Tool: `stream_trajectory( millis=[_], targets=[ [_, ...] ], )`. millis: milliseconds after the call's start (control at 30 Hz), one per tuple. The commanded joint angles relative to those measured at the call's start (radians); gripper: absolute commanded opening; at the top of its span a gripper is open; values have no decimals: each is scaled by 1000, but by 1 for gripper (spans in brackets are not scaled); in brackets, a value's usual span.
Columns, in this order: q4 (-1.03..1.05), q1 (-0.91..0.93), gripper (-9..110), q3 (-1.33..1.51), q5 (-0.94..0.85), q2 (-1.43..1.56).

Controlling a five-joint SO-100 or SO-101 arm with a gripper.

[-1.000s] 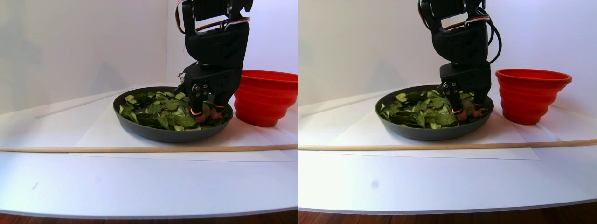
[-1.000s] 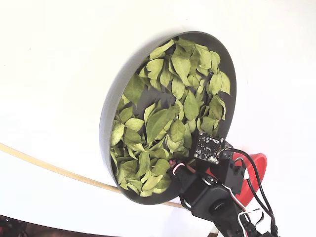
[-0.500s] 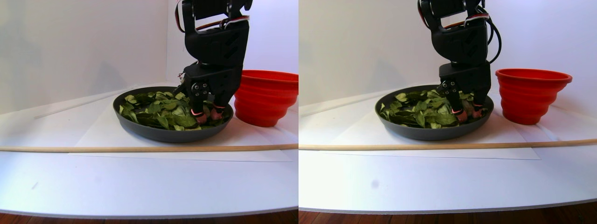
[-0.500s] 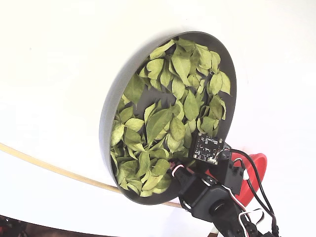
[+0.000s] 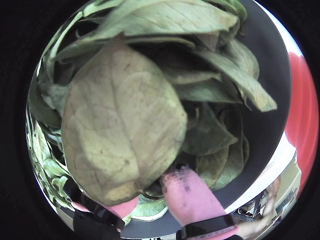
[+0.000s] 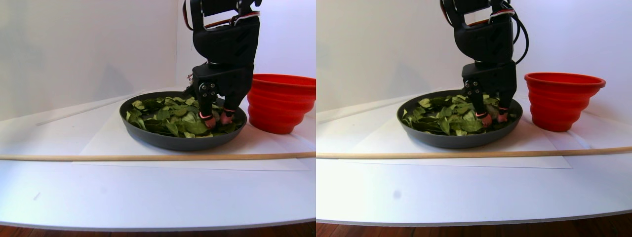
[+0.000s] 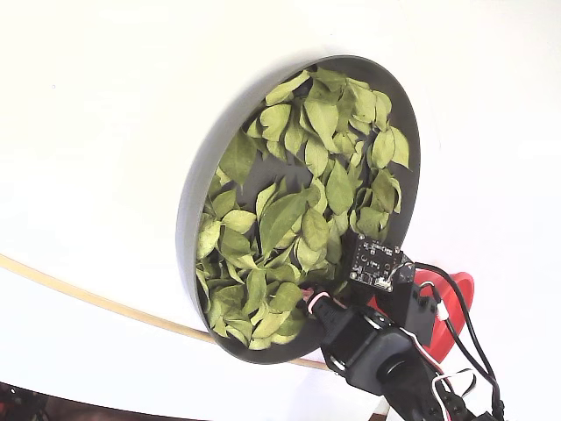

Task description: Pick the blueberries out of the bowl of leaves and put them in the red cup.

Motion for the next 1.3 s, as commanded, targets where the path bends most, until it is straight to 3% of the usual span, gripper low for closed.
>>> stream_trajectory(
  millis=[0, 333, 600, 1267],
  targets=[
    [15, 0, 8, -35, 9, 123],
    [52, 6, 9, -31, 2, 158],
    [29, 26, 16, -18, -32, 117],
    [-29, 43, 15, 15, -60, 44]
  ],
)
